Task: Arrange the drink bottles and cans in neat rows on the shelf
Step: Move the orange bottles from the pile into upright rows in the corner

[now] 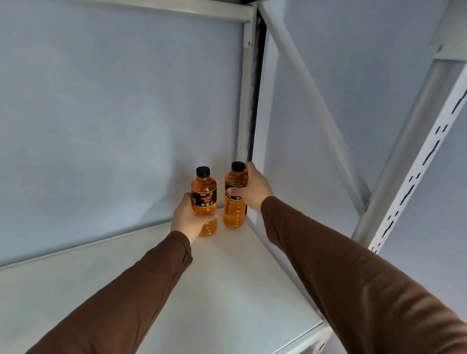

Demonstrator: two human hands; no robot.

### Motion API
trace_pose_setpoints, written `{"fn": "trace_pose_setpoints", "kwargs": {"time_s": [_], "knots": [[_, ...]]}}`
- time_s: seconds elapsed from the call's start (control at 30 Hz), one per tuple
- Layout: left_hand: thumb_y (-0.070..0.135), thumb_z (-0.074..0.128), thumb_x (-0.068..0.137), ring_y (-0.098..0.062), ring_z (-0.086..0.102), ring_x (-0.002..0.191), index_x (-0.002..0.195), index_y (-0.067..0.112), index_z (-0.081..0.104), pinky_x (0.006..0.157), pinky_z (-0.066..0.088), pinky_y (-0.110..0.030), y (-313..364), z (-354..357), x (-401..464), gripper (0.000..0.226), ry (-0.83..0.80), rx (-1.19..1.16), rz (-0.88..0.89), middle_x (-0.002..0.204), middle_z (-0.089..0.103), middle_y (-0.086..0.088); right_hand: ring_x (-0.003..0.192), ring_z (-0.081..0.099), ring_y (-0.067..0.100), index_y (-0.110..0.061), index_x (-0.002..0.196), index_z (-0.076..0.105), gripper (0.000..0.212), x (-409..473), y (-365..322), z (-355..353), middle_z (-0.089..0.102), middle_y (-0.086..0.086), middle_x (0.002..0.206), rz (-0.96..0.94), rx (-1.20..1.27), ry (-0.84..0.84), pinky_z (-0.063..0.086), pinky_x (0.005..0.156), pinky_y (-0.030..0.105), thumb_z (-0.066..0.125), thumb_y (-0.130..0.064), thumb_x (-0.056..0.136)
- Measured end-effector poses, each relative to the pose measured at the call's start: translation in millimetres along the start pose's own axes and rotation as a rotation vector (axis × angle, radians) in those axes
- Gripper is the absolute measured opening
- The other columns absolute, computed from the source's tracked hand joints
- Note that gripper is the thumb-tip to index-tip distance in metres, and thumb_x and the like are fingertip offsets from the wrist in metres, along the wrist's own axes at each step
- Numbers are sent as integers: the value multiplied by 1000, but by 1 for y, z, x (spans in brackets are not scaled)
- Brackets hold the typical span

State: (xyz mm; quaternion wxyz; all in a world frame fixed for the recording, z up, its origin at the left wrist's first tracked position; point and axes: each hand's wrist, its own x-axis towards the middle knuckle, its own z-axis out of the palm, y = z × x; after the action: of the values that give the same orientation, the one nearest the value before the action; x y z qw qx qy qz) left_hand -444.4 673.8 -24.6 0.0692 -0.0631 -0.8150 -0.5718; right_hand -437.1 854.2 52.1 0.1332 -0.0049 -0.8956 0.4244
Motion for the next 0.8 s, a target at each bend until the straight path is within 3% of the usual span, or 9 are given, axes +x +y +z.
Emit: {"fn": "trace_pose_setpoints", "kwargs": {"time_s": [0.2,0.37,0.53,0.7,0.8], "knots": [[25,88,71,-20,59,101,110,27,50,86,45,-34,-9,15,24,55,25,8,-22,104,62,7,115,59,23,-20,128,43,61,26,13,7,62,3,123,23,33,-75,49,97,40,79,-17,80],[33,86,73,-21,60,110,114,29,48,96,49,-44,-16,20,25,56,-5,32,-16,116,63,5,116,57,25,-14,138,36,72,44,0,3,58,8,127,45,-47,-218,50,98,40,79,-15,80],[31,84,77,-23,61,115,119,29,47,102,48,-47,-28,22,16,56,-35,58,-9,123,64,3,96,62,26,-10,109,58,33,52,-18,-11,65,10,105,-8,-251,-255,52,84,38,68,-34,89],[32,82,79,-25,62,115,119,27,48,102,49,-48,-35,22,10,53,-33,100,-27,124,65,0,103,59,23,-14,130,52,51,57,-32,-23,60,6,117,-8,-386,-330,56,86,37,70,-36,88],[32,81,80,-24,61,116,121,28,46,102,49,-46,-35,23,11,54,-26,113,-24,126,64,1,100,59,22,-14,131,55,50,59,-39,-30,61,7,120,-65,-508,-348,56,84,34,71,-32,87]]}}
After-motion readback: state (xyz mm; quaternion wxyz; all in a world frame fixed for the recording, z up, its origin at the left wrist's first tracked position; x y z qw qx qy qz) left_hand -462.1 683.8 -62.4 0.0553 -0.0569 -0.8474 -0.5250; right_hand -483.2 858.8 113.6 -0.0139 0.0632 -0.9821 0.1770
